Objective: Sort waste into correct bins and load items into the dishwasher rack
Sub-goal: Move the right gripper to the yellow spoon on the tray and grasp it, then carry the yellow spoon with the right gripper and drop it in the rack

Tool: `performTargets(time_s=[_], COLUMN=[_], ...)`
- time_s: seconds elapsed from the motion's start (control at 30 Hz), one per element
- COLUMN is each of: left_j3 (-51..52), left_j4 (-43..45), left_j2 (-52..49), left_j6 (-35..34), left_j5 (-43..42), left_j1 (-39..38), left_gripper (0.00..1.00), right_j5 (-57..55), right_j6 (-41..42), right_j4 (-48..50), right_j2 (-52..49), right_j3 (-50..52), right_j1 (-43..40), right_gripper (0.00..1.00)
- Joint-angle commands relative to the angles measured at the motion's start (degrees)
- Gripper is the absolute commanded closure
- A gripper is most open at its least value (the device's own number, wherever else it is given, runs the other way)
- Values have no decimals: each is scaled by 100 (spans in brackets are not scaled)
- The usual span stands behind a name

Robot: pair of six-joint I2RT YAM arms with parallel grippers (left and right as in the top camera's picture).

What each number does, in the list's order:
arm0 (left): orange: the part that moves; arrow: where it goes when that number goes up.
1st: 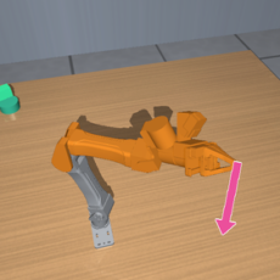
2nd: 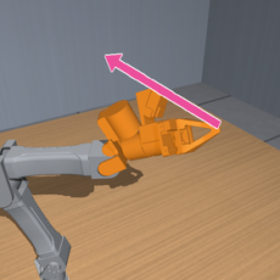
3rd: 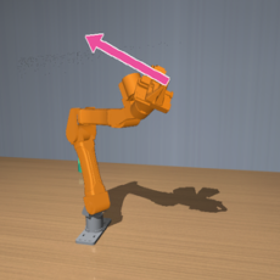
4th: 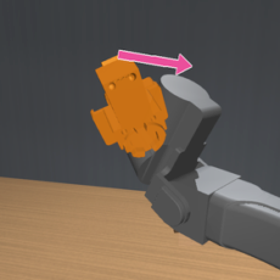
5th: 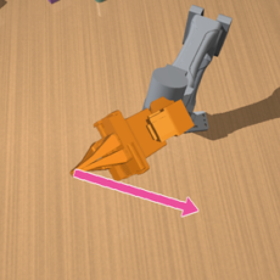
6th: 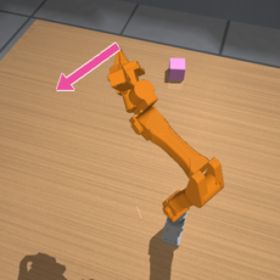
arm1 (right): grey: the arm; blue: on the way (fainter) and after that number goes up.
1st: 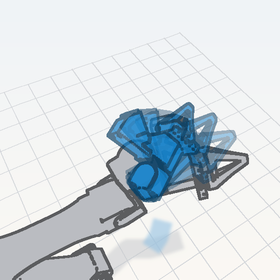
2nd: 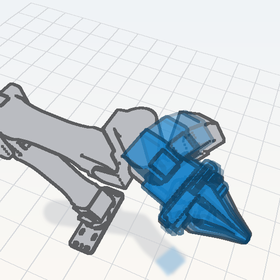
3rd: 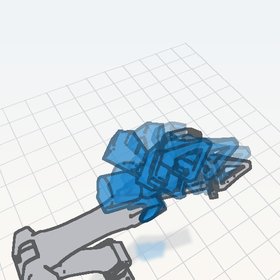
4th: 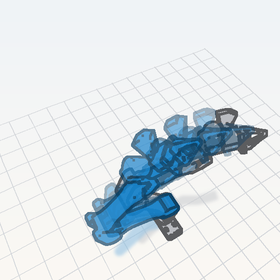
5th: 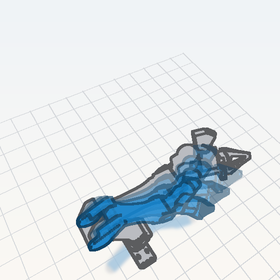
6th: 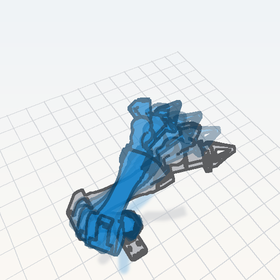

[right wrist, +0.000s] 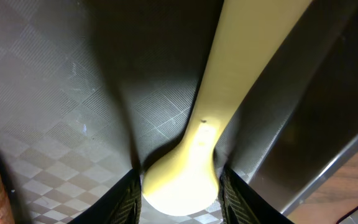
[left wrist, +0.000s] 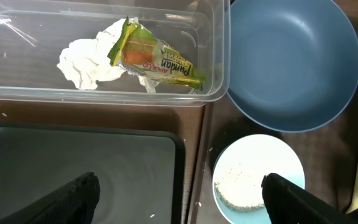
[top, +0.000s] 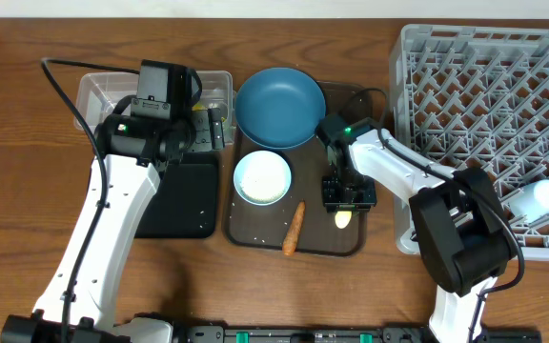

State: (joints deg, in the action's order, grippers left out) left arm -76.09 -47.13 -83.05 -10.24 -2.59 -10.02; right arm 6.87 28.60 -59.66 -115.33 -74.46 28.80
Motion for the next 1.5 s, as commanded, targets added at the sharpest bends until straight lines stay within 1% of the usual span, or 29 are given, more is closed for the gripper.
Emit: performTargets(time_s=[0.0, 0.23, 0.3, 0.47, 0.6, 0.7, 0.8, 1.13, 1.23, 1.47], left_j3=[-52, -52, -52, -52, -52, -52, -52, -52, -52, -52], left_j4=[-20, -17, -20, -17, -17, -17, -17, -15, -15, -15], left_j2=[-17, -17, -17, -17, -17, -17, -17, -17, -17, -17], left_j6=[79, 79, 79, 79, 79, 79, 79, 79, 79, 79], left_j5=[72, 72, 72, 72, 72, 72, 72, 72, 72, 72], left_j1=[-2, -2, -2, -2, -2, -2, -2, -2, -2, -2], left_gripper=[14, 14, 14, 14, 14, 14, 14, 14, 14, 14], right_j5=[225, 262, 262, 262, 260, 238, 146, -295, -308, -380], right_j6=[-31, -33, -35, -37, -39, -39, -50, -210, -413, -586], right_j4=[203, 203, 203, 203, 203, 205, 205, 254, 271, 273], right_j2=[-293, -293, -291, -262, -190, -122, 11, 815, 1043, 1362], right_j3=[232, 232, 229, 227, 219, 219, 214, 214, 214, 214], right_j1=[15, 13, 11, 9, 9, 4, -13, -201, -216, -227], right_gripper=[61, 62, 66, 68, 74, 75, 79, 79, 79, 80])
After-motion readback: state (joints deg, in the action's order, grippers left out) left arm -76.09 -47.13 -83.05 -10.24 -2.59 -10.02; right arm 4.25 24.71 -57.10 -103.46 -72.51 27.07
